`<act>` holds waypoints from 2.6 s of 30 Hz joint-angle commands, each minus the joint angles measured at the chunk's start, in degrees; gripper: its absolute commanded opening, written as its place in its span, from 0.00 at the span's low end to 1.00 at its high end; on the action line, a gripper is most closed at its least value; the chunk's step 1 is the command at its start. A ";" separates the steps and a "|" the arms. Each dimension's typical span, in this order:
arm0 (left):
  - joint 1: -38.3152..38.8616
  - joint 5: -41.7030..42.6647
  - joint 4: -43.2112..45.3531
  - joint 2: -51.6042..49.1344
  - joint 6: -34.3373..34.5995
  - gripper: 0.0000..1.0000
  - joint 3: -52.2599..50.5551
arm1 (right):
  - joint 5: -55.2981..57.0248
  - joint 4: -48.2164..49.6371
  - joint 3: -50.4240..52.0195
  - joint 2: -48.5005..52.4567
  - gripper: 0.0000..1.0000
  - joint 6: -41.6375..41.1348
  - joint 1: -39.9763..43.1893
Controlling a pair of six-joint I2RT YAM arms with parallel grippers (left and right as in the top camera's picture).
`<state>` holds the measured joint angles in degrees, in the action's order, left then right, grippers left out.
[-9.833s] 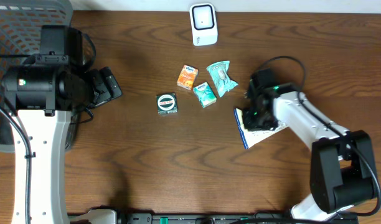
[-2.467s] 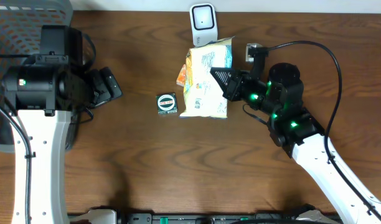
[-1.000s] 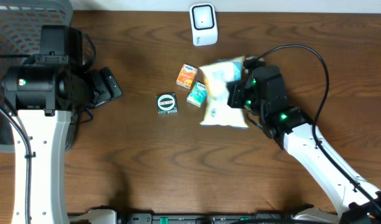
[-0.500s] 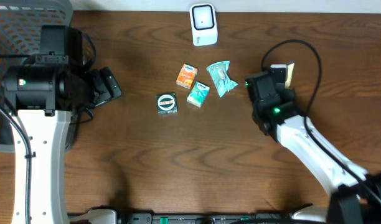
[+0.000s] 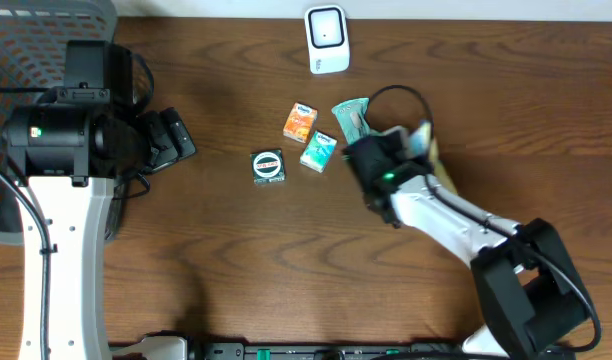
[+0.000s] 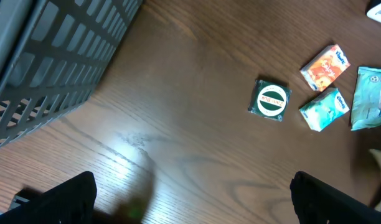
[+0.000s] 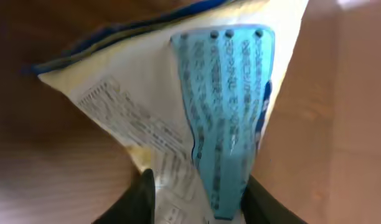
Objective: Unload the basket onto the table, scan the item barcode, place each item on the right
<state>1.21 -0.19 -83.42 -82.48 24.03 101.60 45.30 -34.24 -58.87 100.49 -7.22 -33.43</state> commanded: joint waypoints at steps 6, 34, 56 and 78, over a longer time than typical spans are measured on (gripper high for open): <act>-0.28 -0.48 -0.09 -0.20 0.24 0.98 -0.11 | -20.87 -4.37 -12.11 -0.74 0.59 -3.74 -8.74; -0.28 -0.48 -0.09 -0.20 0.24 0.97 -0.11 | -28.37 -9.68 -16.70 4.48 0.91 9.90 0.04; -0.28 -0.48 -0.09 -0.20 0.24 0.97 -0.11 | -20.39 -2.64 -16.90 18.32 0.01 5.25 1.79; -0.28 -0.48 -0.11 -0.20 0.24 0.98 -0.11 | -95.32 -23.89 -29.51 -0.94 0.01 10.38 20.72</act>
<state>1.21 -0.16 -83.42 -82.48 24.03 101.60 -25.89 -57.65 -89.60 98.83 -0.34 -16.36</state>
